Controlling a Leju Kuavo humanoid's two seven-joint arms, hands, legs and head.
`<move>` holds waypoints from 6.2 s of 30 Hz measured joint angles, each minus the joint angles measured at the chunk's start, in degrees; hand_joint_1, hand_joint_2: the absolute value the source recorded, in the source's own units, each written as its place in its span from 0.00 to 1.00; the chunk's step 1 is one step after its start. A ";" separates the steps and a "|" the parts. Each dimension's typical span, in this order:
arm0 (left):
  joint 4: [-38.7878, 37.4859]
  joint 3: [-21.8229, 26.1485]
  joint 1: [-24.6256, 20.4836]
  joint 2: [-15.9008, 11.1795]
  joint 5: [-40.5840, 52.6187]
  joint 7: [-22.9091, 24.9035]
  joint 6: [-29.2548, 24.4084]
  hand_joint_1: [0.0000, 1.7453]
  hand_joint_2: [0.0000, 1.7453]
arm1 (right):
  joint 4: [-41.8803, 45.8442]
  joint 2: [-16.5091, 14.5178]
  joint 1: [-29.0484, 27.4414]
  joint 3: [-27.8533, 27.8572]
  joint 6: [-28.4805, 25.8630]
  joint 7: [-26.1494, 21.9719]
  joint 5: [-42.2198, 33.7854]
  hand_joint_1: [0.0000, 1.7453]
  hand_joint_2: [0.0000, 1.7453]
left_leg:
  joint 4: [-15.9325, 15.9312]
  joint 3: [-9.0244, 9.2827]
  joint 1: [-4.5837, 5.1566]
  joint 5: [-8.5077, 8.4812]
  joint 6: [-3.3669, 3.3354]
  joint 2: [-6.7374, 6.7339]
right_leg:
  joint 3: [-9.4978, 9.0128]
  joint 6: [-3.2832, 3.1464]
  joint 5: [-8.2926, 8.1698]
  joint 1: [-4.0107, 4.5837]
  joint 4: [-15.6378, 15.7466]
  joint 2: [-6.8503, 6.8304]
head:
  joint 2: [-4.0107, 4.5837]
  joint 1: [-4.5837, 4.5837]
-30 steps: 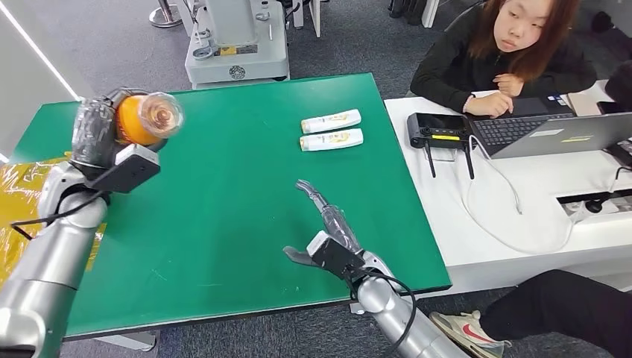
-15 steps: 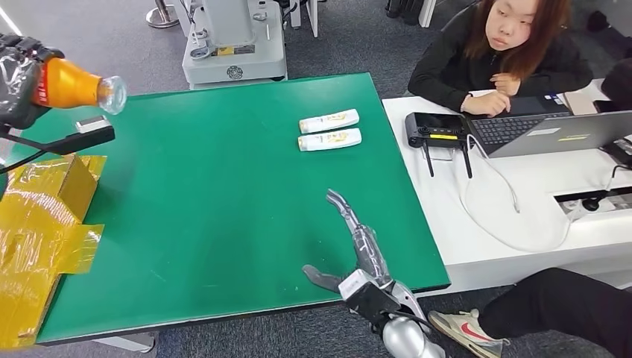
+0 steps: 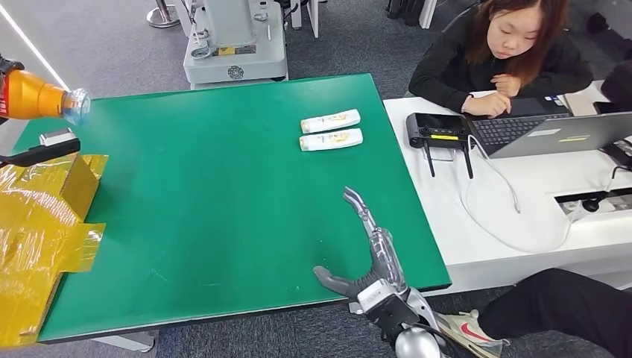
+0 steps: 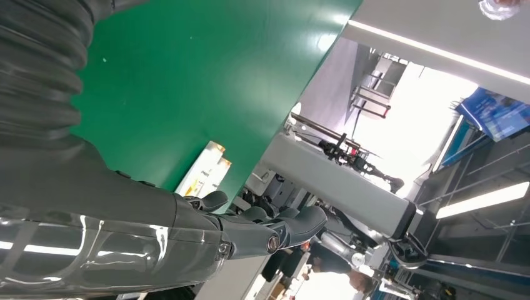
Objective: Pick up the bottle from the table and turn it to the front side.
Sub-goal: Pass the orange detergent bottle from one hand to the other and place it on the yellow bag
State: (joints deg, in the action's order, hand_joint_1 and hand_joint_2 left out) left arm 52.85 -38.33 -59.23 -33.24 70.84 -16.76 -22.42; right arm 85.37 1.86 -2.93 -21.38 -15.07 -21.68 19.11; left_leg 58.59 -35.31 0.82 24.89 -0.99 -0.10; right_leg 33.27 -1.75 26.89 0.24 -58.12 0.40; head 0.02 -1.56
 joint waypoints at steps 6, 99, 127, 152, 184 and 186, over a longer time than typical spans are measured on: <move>-0.08 2.37 7.59 -6.83 -0.26 2.55 -0.62 1.00 1.00 | 1.54 -0.01 -1.70 1.78 -0.18 0.21 0.03 0.00 1.00 | -0.02 0.08 0.03 0.11 0.09 -0.37 | 0.09 -0.03 0.01 0.03 0.00 0.46 | 0.00 0.02; -31.94 6.37 19.25 21.85 -8.79 -0.29 -4.02 0.97 1.00 | -9.20 -1.60 3.67 -3.25 2.28 -1.75 -3.01 0.00 1.00 | -0.60 -0.18 0.44 -1.02 -0.14 0.36 | 0.27 0.30 -0.40 -0.46 0.11 -1.17 | 0.00 0.04; -32.48 16.43 13.75 24.93 -23.37 -9.84 -1.03 1.00 1.00 | -11.66 -2.03 3.82 -3.21 2.14 -1.99 -2.95 0.00 1.00 | -0.57 -0.24 0.39 -1.02 -0.13 0.31 | 0.33 0.25 -0.45 -0.42 0.11 -1.11 | 0.00 0.04; -31.32 14.55 8.76 24.10 -10.79 3.27 0.96 1.00 1.00 | -9.90 -2.66 2.05 -1.28 3.01 0.02 0.06 0.00 1.00 | -0.55 -0.30 0.38 -1.00 -0.12 0.27 | 0.38 0.25 -0.45 -0.41 0.13 -1.06 | 0.00 0.04; -19.37 13.54 15.54 8.01 -11.96 -1.80 15.94 1.00 1.00 | -7.72 -3.56 -2.01 3.72 2.37 -0.81 0.07 0.00 1.00 | -0.56 -0.45 0.31 -0.95 -0.04 -0.02 | 0.57 0.21 -0.48 -0.36 0.13 -0.75 | 0.00 0.02; -18.88 13.48 15.93 7.25 -12.99 -3.69 18.60 1.00 1.00 | -8.02 -3.55 -1.99 3.73 2.30 -0.97 -0.29 0.00 1.00 | -0.55 -0.48 0.30 -0.95 -0.04 -0.03 | 0.62 0.19 -0.49 -0.36 0.14 -0.75 | 0.00 0.02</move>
State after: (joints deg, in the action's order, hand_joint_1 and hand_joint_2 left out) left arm 33.97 -24.85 -43.30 -26.00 57.85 -20.44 -3.83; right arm 77.35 -1.69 -4.93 -17.65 -12.77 -22.65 18.82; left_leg 58.04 -35.79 1.12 23.94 -1.04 -0.14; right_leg 33.89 -1.57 26.40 -0.11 -57.97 -0.35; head 0.02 -1.54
